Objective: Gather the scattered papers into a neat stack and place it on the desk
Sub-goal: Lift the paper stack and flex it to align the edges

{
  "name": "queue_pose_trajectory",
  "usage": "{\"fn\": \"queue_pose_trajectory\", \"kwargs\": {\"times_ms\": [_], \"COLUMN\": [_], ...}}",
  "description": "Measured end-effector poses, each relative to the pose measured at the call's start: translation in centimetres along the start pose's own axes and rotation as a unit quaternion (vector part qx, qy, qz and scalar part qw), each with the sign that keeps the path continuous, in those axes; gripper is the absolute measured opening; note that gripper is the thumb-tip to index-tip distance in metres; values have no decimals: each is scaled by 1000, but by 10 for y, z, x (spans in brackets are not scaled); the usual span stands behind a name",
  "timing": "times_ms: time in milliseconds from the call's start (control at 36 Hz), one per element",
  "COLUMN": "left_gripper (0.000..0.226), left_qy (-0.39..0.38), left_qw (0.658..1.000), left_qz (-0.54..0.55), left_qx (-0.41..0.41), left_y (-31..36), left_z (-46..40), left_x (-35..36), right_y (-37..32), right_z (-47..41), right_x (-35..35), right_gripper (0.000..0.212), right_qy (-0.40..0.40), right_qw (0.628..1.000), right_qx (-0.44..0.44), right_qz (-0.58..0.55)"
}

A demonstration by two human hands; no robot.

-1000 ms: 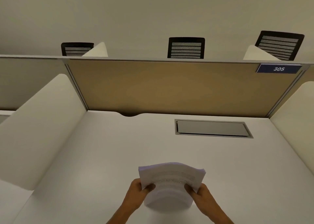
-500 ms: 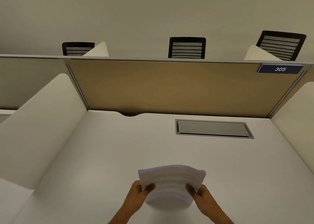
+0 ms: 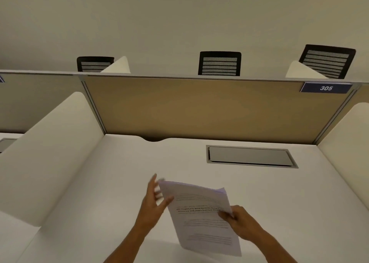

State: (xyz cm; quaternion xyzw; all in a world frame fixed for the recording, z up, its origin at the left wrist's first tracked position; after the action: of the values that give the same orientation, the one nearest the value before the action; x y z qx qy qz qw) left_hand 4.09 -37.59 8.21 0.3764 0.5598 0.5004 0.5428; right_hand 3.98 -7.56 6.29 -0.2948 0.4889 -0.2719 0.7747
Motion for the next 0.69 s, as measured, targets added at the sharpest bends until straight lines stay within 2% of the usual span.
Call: {"fn": "queue_pose_trajectory", "kwargs": {"times_ms": [56,83,139,194,250,306,361,444,500,611,694], "left_gripper": [102,105,101,96,83,50,25,15,14,29,23], "left_qy": [13,-11,-96,-179,-226,-244,-229,-198,-171,-123,-70], "left_qw": [993,984,955,922,914,922,937,965,975,985,993], "left_qz": [-95,-141,-235,-308,-309,-271,-234,-153,-129,-100,-83], "left_qx": [75,110,153,149,131,133,122,76,66,65,39], "left_y": [24,36,54,65,73,77,77,70,64,52,40], "left_z": [-8,-11,-16,-17,-17,-18,-20,-20,-17,-10,-6], "left_x": [-6,-8,-3,9,22,30,31,29,31,26,15], "right_y": [-10,-15,-25,-36,-50,-62,-70,-76,-79,-77,-58], "right_z": [-2,-3,-5,-7,-7,-7,-5,-2,2,8,10], "right_x": [-13,-19,-28,-34,-39,-43,-48,-53,-55,-64,-77], "right_gripper": [27,26,27,28,30,31,31,31,31,29,27], "right_qy": [-6,-10,-24,-39,-46,-43,-36,-37,-37,-18,6], "right_qw": [999,998,995,988,978,966,957,945,945,955,954], "right_qx": [-24,-32,-42,-53,-66,-78,-80,-77,-74,-77,-52], "right_qz": [34,48,91,142,194,242,277,314,316,287,294]}}
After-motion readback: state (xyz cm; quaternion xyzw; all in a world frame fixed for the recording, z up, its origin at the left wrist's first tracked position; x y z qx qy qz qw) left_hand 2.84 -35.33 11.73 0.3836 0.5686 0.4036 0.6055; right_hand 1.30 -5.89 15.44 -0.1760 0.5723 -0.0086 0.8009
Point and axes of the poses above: each hand's wrist, its own z-axis away from the middle knuckle, its own x-axis out of the palm, y = z × x, the point moved 2 cm from there along -z, towards the middle knuckle, and after that the axes turned 5 degrees about y, right-handed, at the moved point
